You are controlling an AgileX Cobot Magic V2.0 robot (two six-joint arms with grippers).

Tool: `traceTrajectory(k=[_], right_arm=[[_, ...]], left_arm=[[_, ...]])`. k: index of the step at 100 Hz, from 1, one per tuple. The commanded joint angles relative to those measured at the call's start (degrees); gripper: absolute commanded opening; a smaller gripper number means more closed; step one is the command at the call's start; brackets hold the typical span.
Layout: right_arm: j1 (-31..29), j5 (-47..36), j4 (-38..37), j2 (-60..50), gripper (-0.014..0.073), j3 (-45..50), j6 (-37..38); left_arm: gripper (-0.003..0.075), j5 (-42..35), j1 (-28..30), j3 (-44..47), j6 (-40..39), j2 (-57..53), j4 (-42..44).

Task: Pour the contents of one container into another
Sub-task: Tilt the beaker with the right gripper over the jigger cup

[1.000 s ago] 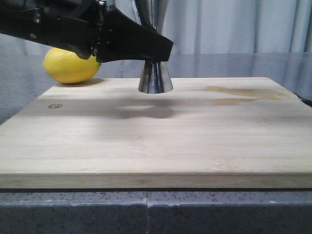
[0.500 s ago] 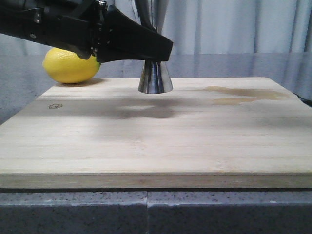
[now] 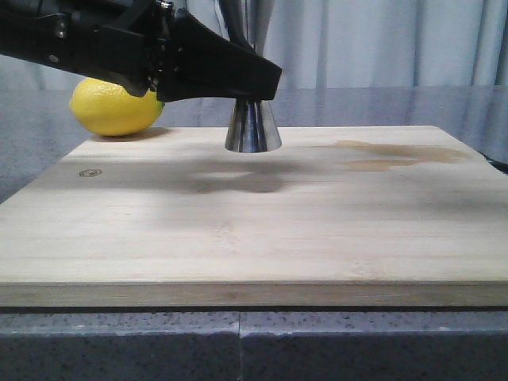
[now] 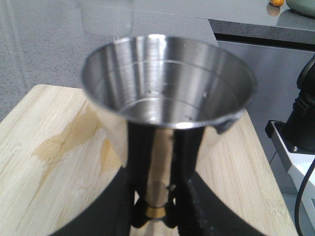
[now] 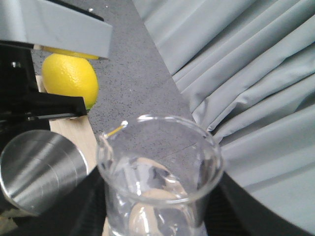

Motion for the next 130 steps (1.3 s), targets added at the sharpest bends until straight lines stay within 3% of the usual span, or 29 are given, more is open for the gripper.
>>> traceTrajectory(k=[1, 130], right_arm=[[-0.01, -2.66, -1.75, -1.88, 0.0164, -2.26, 0.03], [1.83, 1.65, -9.34, -1.88, 0.0164, -2.26, 0.03]], left_arm=[[-0.0013, 5.94, -0.47, -1.65, -0.61, -2.91, -3.97], [-0.0013, 6.30, -0.47, -1.65, -0.71, -2.91, -3.88]])
